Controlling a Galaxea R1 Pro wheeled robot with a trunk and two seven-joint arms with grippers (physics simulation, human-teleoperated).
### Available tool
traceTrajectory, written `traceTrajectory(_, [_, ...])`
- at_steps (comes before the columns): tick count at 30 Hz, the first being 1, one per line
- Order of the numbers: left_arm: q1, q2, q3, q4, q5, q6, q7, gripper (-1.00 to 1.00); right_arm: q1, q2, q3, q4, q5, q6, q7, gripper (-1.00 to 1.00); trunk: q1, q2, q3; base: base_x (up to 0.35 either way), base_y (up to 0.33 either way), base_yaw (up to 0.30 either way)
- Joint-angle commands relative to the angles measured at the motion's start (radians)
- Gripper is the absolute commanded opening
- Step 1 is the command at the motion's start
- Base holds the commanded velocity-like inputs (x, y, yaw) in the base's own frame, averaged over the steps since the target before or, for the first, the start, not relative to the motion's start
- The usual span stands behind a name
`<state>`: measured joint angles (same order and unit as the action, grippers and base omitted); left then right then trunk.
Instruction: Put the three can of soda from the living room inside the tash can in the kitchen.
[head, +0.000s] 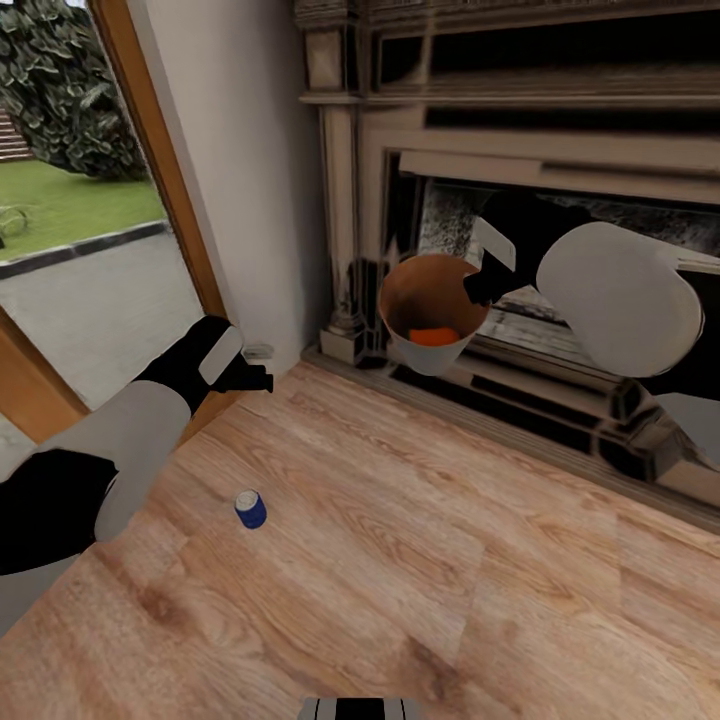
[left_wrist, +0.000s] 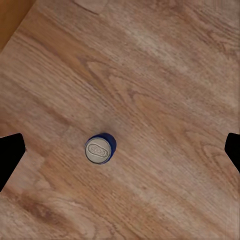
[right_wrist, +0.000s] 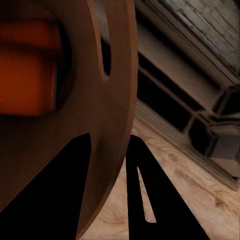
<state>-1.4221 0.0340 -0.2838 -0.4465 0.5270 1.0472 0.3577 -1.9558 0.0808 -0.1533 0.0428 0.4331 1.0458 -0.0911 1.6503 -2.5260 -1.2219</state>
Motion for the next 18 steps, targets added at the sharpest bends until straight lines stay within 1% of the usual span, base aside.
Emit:
traceTrajectory(1, [0.0, 0.0, 0.0, 0.0, -0.001, 0.0, 0.0, 1.0, 0.0, 0.0, 0.012, -0.001, 0.018, 0.001, 0.001, -1.0, 0.0, 0.0, 0.001, 0.109, 0.292, -0.105])
traceTrajectory(4, [0.0, 0.001, 0.0, -0.002, -0.001, 0.0, 0.001, 1.0, 0.001, 0.0, 0.012, -0.001, 0.018, 0.001, 0.001, -1.0, 0.0, 0.0, 0.003, 0.074, 0.22, -0.105])
traceTrajectory(7, [0.0, 0.001, 0.0, -0.006, -0.002, 0.0, 0.001, 1.0, 0.005, 0.0, 0.012, -0.001, 0.018, 0.001, 0.001, -1.0, 0.0, 0.0, 0.004, 0.028, 0.088, -0.1])
traceTrajectory(18, [0.0, 0.001, 0.0, -0.001, -0.004, 0.0, 0.004, 1.0, 0.03, -0.005, 0.011, -0.001, 0.018, 0.001, 0.001, -1.0, 0.0, 0.0, 0.006, 0.005, 0.014, -0.021])
